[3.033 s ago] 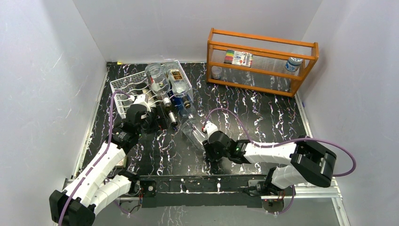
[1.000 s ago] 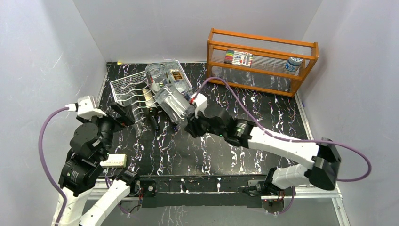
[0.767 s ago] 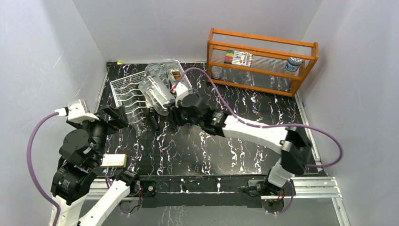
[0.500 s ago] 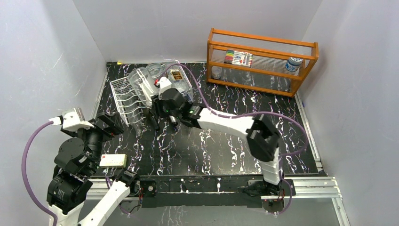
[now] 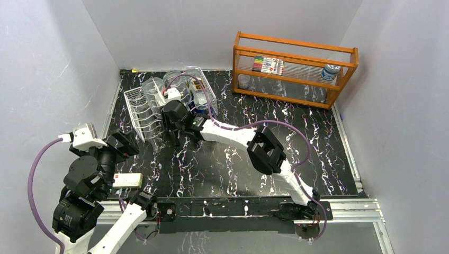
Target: Put the wine bottle on the wine rack
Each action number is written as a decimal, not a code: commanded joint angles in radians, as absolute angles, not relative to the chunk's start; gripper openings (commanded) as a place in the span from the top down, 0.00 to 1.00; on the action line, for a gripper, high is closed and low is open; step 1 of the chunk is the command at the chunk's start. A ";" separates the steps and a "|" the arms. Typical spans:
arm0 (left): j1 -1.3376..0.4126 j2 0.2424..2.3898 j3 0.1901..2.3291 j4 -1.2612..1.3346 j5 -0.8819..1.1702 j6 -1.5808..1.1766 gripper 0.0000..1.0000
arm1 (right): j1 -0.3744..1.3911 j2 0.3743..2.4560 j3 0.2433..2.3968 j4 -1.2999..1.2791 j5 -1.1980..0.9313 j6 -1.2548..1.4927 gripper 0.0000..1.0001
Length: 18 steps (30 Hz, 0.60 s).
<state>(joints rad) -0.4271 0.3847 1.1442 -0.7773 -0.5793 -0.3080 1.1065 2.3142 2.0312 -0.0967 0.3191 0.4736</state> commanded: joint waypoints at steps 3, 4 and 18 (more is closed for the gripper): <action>-0.423 0.374 1.140 -0.802 -0.573 -0.322 0.02 | 1.102 2.287 2.212 0.095 0.412 0.492 1.00; -0.423 0.374 1.138 -0.802 -0.571 -0.325 0.02 | 1.099 2.296 2.223 0.082 0.407 0.492 1.00; -0.423 0.388 1.132 -0.800 -0.557 -0.336 0.02 | 1.069 2.351 2.255 0.020 0.364 0.530 0.61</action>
<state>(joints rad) -0.4271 0.3820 1.1381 -0.7944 -0.5632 -0.3340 1.0931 2.3932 2.1414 -0.1856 0.3058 0.5117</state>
